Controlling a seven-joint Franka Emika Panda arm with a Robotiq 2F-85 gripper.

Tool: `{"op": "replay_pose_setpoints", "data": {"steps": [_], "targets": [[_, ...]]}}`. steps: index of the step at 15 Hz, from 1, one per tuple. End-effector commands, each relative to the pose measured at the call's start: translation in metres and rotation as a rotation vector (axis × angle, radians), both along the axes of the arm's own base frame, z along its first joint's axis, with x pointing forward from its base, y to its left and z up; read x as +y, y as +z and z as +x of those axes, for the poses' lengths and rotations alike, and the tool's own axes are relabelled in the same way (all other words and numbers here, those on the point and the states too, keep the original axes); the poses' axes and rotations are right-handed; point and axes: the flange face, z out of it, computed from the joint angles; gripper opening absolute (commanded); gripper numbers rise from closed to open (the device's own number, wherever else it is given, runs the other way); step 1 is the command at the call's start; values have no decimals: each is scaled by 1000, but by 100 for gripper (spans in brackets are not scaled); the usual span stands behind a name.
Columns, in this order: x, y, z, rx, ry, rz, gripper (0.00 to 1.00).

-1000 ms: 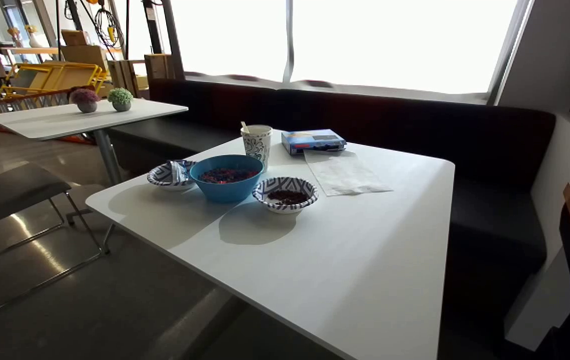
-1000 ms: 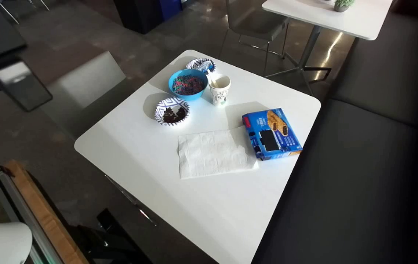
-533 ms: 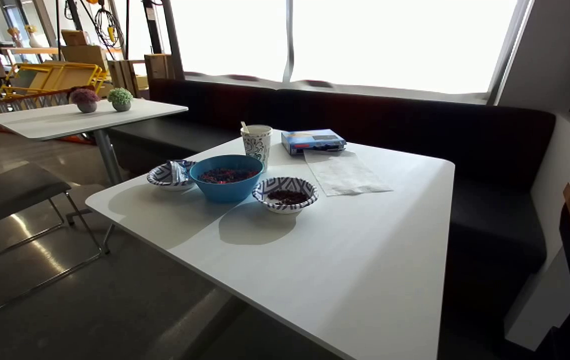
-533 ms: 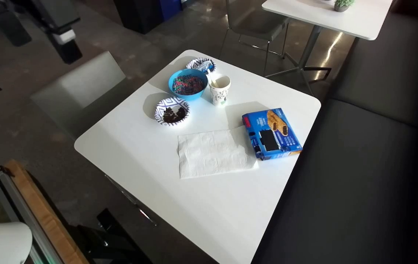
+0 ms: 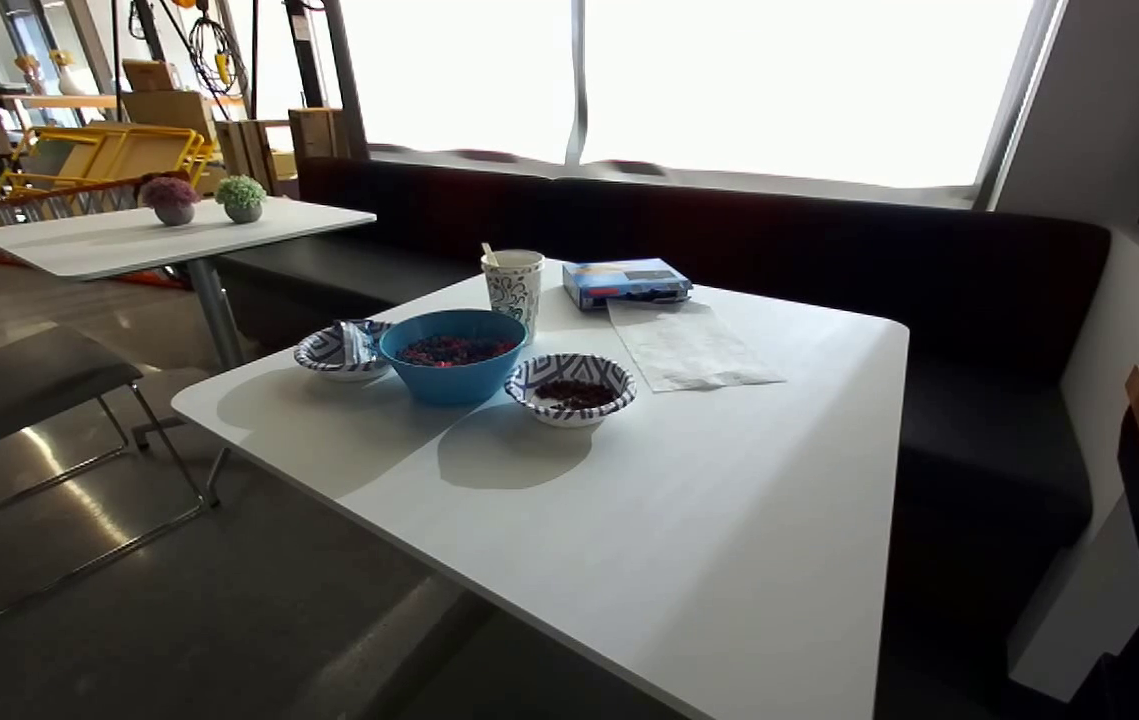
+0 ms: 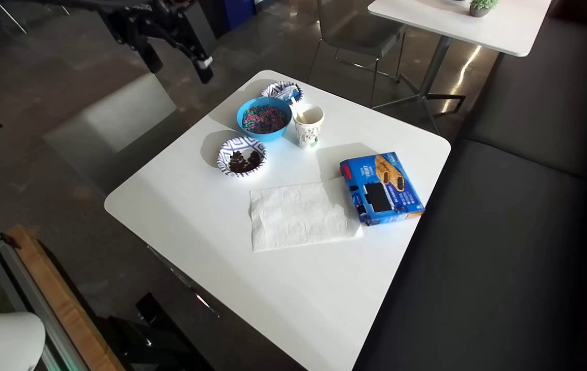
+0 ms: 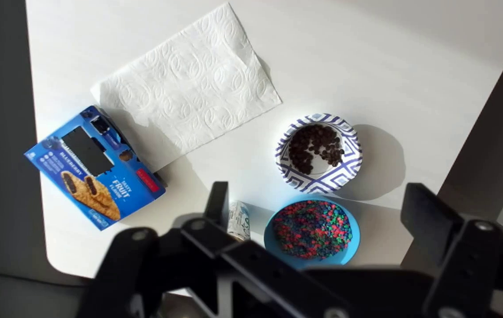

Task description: Move the blue bowl to the right.

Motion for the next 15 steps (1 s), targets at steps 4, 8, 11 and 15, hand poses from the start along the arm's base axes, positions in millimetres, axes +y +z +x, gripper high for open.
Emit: {"op": "replay_pose_setpoints", "data": {"steps": [4,8,11,15], "targets": [[34,-70,51,122,-158,150,100],[76,-78,82,238,-322,207,100],[88,-82,109,287,-455,233,100],[89,-83,113,279,-506,245,100]]}}
